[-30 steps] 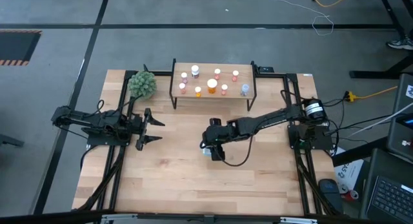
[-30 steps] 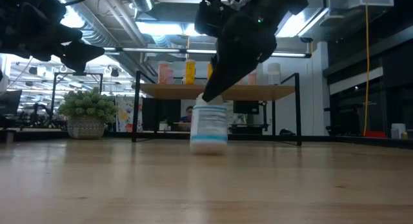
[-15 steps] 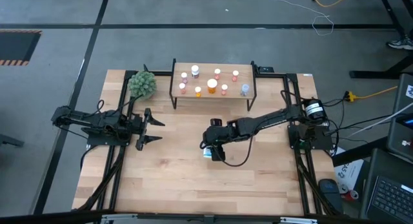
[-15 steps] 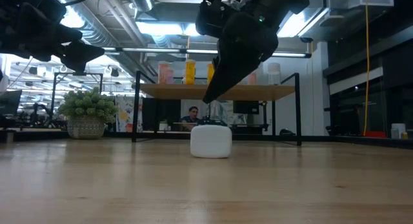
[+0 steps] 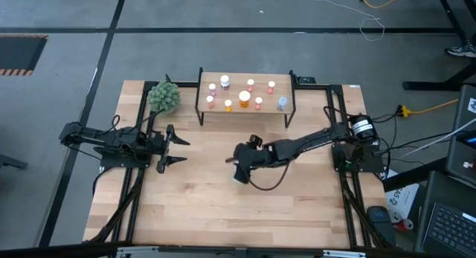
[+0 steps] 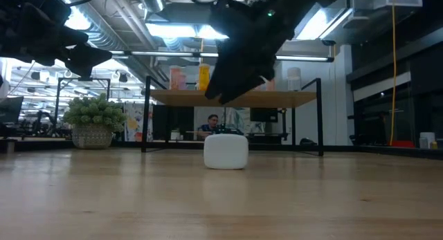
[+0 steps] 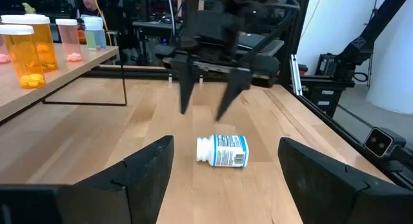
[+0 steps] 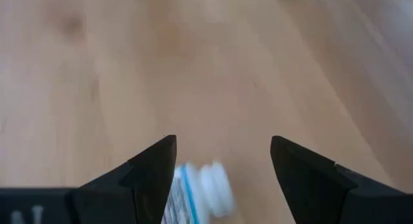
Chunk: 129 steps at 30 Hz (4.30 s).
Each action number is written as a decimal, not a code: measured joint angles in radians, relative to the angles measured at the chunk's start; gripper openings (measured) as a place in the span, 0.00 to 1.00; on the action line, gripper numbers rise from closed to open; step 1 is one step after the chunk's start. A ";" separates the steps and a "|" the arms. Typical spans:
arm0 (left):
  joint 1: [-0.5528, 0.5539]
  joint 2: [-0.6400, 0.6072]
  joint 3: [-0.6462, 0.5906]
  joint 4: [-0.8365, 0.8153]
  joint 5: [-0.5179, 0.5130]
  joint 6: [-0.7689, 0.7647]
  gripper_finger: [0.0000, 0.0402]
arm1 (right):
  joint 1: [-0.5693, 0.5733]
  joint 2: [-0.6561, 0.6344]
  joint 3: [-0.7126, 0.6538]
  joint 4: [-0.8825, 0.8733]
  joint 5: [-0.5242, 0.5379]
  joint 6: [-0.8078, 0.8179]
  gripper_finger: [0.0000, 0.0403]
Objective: Pick and place medicine bottles onto shelf by color
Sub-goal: Put the white medicine bottle on the shelf
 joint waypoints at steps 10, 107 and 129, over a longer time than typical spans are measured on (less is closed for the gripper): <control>0.000 0.000 0.000 0.000 0.000 0.000 0.68 | 0.022 0.002 0.000 -0.003 0.094 0.529 0.63; 0.000 0.000 0.000 0.000 0.000 0.000 0.68 | -0.038 0.304 0.427 -0.609 -0.142 0.337 0.63; 0.000 0.000 0.000 0.000 0.000 0.000 0.68 | -0.070 0.349 0.410 -0.582 -0.195 0.284 0.63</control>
